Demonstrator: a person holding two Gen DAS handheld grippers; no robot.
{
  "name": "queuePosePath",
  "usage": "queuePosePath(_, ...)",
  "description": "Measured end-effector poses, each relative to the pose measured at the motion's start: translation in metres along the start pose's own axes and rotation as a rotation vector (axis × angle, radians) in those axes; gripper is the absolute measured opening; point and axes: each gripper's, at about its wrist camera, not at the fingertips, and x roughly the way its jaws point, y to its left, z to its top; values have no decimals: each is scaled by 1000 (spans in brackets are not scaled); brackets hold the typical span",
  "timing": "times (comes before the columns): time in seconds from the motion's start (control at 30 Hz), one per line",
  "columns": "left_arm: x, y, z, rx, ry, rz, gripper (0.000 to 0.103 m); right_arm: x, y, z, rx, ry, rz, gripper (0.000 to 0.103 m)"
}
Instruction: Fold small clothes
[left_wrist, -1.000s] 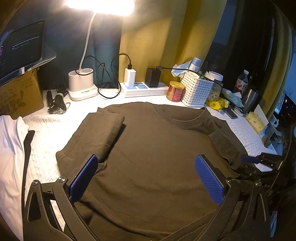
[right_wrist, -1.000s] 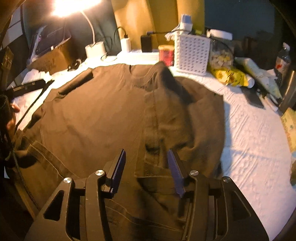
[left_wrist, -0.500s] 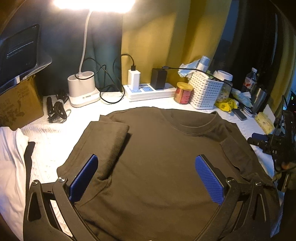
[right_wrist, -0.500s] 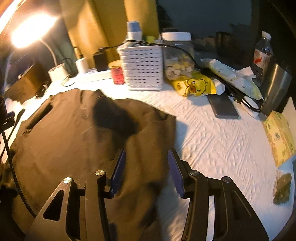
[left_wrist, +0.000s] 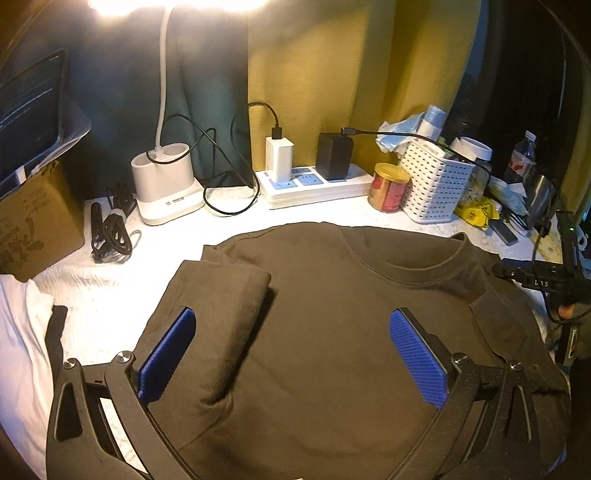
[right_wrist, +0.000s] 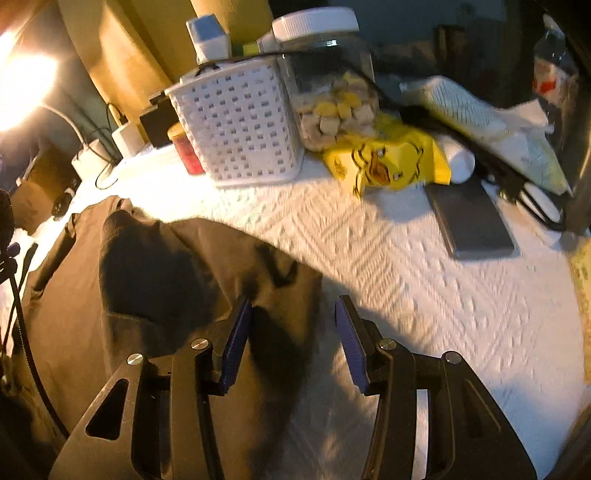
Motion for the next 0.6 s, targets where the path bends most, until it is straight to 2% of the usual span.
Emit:
queuePosePath(0.03, 1, 1, 1, 0, 1, 2, 103, 0, 2, 0, -8, -8, 4, 42)
queuePosePath(0.07, 2, 2, 2, 0, 2, 4, 103, 2, 5, 0, -22, -10, 19, 11)
queuePosePath(0.2, 6, 5, 6, 3, 4, 18, 103, 2, 11, 3, -66, -31, -9, 8)
queuePosePath(0.37, 6, 11, 11, 5, -2, 44, 103, -9, -4, 14, -86, -82, -165, 8)
queuePosePath(0.6, 5, 36, 9, -16, 9, 127, 103, -1, -17, 8, -112, -64, -253, 8)
